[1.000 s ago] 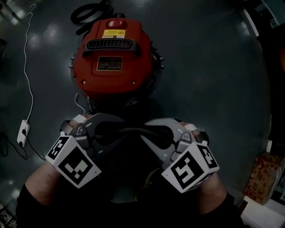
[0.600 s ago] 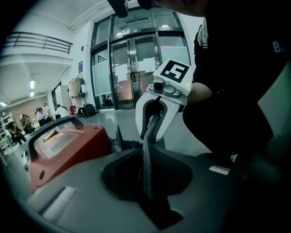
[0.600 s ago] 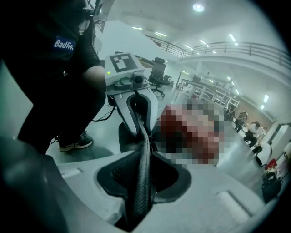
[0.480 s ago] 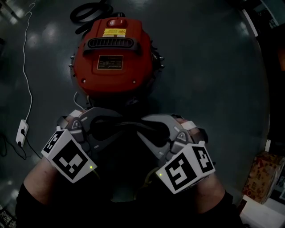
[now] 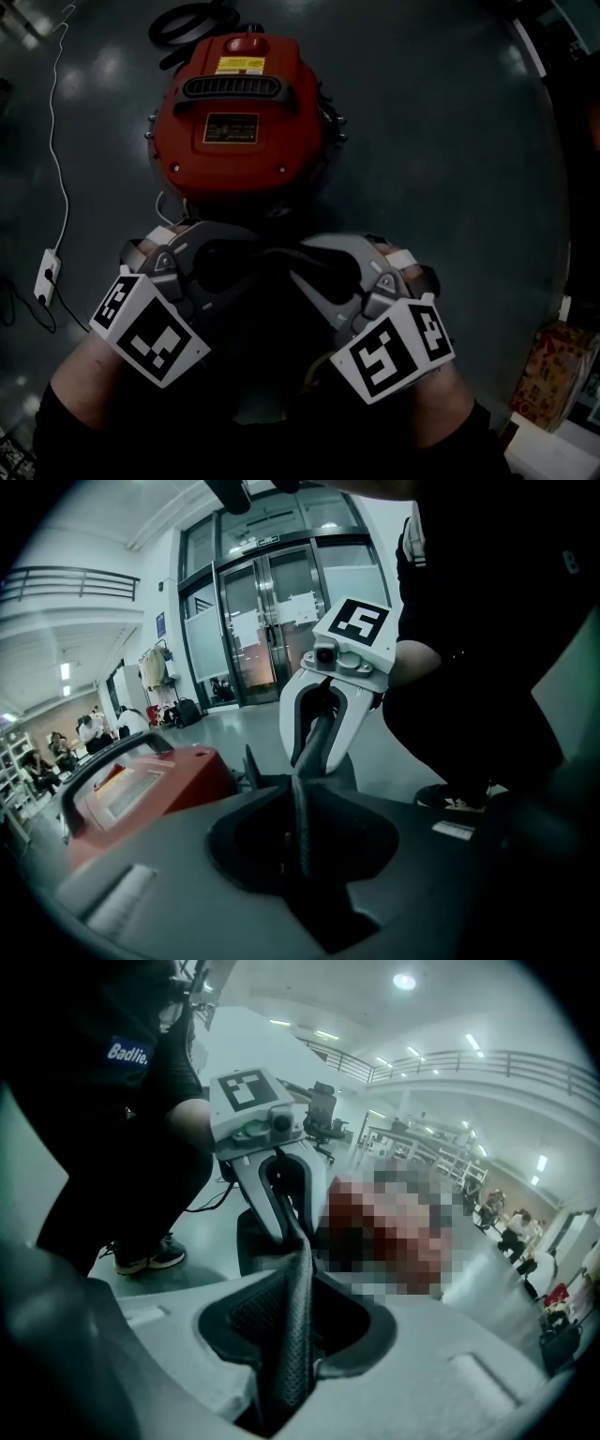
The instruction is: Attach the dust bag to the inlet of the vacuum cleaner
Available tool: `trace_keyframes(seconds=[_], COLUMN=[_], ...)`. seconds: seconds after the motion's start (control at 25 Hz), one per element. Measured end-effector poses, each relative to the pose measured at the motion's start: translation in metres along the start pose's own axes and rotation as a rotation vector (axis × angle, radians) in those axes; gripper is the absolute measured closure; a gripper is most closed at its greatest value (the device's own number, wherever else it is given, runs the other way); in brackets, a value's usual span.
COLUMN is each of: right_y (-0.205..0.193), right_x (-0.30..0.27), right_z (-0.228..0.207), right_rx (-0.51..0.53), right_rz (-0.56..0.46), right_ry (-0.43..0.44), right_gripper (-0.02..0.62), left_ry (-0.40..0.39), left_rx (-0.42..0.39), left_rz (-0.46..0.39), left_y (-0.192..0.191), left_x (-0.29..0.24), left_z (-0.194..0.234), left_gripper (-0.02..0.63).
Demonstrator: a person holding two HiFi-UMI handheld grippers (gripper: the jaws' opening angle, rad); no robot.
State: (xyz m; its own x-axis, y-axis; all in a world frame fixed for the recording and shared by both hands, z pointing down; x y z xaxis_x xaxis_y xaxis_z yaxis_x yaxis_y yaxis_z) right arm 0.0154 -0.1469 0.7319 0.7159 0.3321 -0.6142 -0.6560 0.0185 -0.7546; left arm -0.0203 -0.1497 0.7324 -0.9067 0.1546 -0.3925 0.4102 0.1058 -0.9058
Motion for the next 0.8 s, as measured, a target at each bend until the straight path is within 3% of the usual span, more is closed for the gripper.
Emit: trace_keyframes(seconds=[0.32, 0.44, 0.56, 0.8], right_y=[-0.003, -0.006, -0.007, -0.012], right_x=[0.0, 0.002, 0.004, 0.016], right_z=[-0.006, -0.012, -0.012, -0.006], right_rx=[-0.054, -0.096, -0.117, -0.125], right_rz=[-0.024, -0.057, -0.095, -0.081], right_ry=[0.0, -0.017, -0.012, 0.006], right_gripper=[0.483, 0.426, 0.411, 0.337], left_ry=[0.025, 0.064, 0.099, 0.089], left_rx=[0.052, 0.067, 0.068, 0.085], left_rz=[0.011, 0.003, -0.007, -0.039], left_y=[-0.005, -0.006, -0.003, 0.009], left_x=[-0.006, -0.006, -0.002, 0.0], left_z=[0.001, 0.006, 0.013, 0.009], left_gripper=[0.507, 0.447, 0.362, 0.314])
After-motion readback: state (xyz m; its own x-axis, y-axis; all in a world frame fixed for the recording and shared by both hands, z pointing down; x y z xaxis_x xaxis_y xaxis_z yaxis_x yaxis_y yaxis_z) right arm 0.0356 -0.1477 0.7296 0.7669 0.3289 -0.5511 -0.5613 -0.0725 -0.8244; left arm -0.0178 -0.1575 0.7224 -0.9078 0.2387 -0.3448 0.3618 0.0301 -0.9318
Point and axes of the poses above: the fingertips, and each gripper's own axes: x backward along the fingers, z to its left, y out of its top, the point moved 2 cm from there along x, backward along the fingers, and after that the axes turned 9 degrees about -z, right-handed, at the moved point
